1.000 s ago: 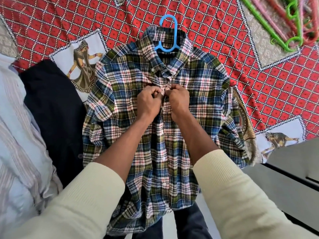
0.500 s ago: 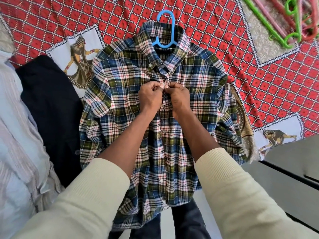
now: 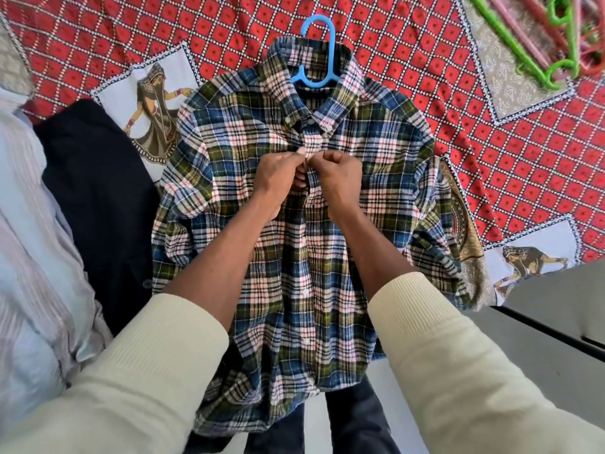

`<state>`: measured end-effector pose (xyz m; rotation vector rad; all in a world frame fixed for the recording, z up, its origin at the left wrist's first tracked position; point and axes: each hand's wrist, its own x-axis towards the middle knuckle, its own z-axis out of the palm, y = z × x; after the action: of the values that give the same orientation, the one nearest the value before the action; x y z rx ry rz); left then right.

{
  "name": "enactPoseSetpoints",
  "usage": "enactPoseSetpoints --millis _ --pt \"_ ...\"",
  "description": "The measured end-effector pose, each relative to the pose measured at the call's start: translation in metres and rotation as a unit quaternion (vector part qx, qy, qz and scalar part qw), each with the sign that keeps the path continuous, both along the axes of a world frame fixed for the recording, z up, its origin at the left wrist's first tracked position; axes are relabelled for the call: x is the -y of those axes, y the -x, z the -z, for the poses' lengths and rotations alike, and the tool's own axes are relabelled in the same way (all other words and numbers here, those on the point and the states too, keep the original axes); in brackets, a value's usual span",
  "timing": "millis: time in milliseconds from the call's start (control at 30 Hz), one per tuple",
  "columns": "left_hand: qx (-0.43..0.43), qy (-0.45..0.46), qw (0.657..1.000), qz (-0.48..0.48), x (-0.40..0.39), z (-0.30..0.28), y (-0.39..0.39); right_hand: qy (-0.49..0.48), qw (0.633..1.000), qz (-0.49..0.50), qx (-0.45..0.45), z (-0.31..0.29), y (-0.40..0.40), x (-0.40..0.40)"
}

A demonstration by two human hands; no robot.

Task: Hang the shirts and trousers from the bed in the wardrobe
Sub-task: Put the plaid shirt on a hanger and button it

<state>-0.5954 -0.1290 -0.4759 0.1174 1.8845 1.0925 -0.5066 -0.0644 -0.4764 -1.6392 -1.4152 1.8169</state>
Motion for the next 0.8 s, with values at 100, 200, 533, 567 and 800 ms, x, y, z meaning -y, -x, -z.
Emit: enactPoseSetpoints --millis 100,200,533,567,800 --pt "-0.003 0.005 1.0 0.022 -0.002 -0.002 0.005 -0.079 0.993 -0.069 0.055 0.004 0.002 0.002" --pt "-0.002 0.016 0.999 0.032 -0.005 -0.003 0.009 -0.146 0.975 -0.134 0.102 0.008 0.002 0.0" --pt "-0.058 0.086 0.904 0.414 -0.011 -0.015 0.054 -0.43 0.751 -0.491 0.094 0.009 -0.017 -0.029" --pt "-0.1 0.089 0.891 0.434 -0.017 -0.018 0.055 -0.448 0.738 -0.496 0.097 0.01 -0.014 -0.032" --pt "-0.356 0.029 0.93 0.087 -0.008 -0.007 0.004 -0.279 0.943 -0.093 0.156 -0.003 -0.002 -0.003"
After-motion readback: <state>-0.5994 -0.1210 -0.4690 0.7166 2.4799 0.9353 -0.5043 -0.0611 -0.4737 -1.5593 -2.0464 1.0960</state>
